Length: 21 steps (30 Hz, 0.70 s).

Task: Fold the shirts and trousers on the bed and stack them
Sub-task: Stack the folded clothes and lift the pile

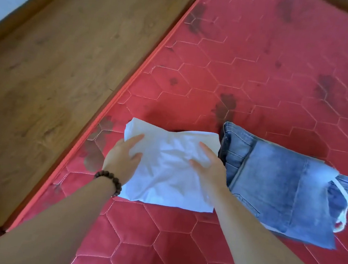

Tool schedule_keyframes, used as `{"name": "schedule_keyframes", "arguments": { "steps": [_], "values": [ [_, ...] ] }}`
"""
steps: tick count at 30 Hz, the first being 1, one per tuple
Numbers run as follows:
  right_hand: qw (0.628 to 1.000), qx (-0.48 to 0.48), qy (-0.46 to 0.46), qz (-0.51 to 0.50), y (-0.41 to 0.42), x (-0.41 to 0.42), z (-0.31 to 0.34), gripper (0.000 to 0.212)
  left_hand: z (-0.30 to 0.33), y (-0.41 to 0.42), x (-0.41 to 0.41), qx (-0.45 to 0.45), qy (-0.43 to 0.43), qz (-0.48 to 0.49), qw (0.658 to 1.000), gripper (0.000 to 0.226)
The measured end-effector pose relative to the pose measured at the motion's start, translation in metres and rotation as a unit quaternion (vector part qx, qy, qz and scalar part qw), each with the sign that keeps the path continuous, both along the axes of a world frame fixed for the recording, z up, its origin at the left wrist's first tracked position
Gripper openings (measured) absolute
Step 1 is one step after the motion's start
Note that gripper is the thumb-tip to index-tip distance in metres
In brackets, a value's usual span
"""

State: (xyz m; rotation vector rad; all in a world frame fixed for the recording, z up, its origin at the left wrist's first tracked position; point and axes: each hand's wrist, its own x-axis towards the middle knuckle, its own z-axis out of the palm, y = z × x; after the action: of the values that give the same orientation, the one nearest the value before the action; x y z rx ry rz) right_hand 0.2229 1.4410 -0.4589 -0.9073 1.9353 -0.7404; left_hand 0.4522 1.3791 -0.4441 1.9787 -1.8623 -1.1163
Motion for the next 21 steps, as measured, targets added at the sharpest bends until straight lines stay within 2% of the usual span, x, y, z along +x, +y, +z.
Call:
{"name": "schedule_keyframes", "arguments": {
  "steps": [5,12,17,21],
  "values": [
    [0.997,-0.04,0.055,-0.04,0.031,-0.041,0.06,0.054,0.054,0.008,-0.047,-0.066,0.042,-0.023,0.997,0.051],
    [0.985,-0.061,0.118,-0.109,0.088,-0.158,0.121,0.055,0.093,0.041,-0.171,-0.1,0.122,-0.087,0.984,0.052],
    [0.976,-0.048,0.187,-0.103,0.124,-0.235,0.124,0.055,0.083,0.072,-0.248,-0.086,0.148,-0.111,0.979,0.05],
    [0.977,-0.028,0.189,-0.094,0.142,-0.272,0.097,0.055,0.054,0.093,-0.287,-0.064,0.164,-0.095,0.98,0.049]
  ]
}}
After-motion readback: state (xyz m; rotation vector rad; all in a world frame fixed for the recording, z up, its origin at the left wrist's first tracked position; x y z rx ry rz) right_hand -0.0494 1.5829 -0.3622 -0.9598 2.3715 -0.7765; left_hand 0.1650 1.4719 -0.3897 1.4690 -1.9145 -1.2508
